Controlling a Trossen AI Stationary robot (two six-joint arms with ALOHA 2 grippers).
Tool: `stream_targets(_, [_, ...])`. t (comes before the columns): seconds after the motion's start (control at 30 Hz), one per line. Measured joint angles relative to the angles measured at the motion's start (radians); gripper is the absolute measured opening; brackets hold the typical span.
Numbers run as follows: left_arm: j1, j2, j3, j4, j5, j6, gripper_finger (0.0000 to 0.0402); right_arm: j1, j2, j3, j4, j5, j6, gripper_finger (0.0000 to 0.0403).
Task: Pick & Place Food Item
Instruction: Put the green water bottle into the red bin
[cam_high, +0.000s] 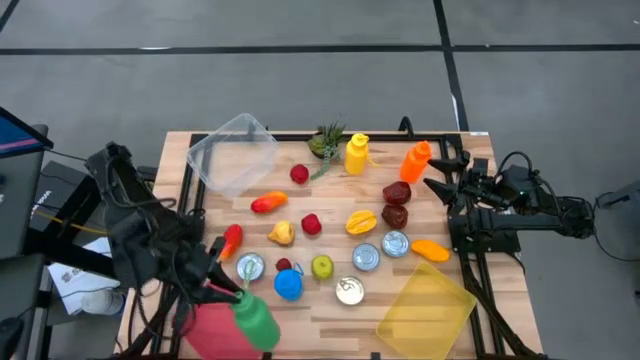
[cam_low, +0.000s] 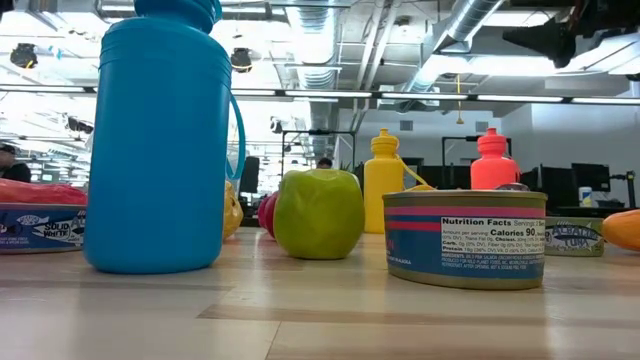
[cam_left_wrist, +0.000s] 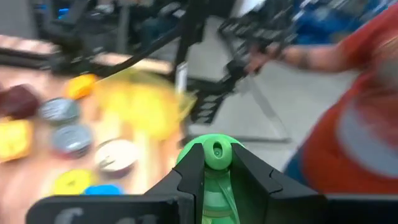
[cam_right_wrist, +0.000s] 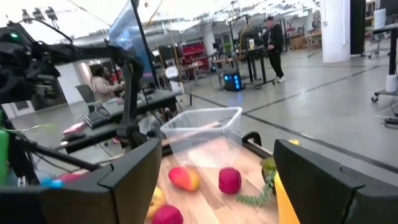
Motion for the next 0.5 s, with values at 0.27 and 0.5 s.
stream_targets(0.27, [-0.016, -0.016, 0.000, -0.026, -0.092, -0.012, 0.0051, 0.001, -0.002, -0.088, -0.059, -0.047, 0.000, 0.0302])
stream_targets(0.5, [-0.016, -0.066, 0.000, -0.027, -0.095, -0.011, 0.0051, 0.001, -0.001, -0.261, 0.047, -0.110, 0.065, 0.0282])
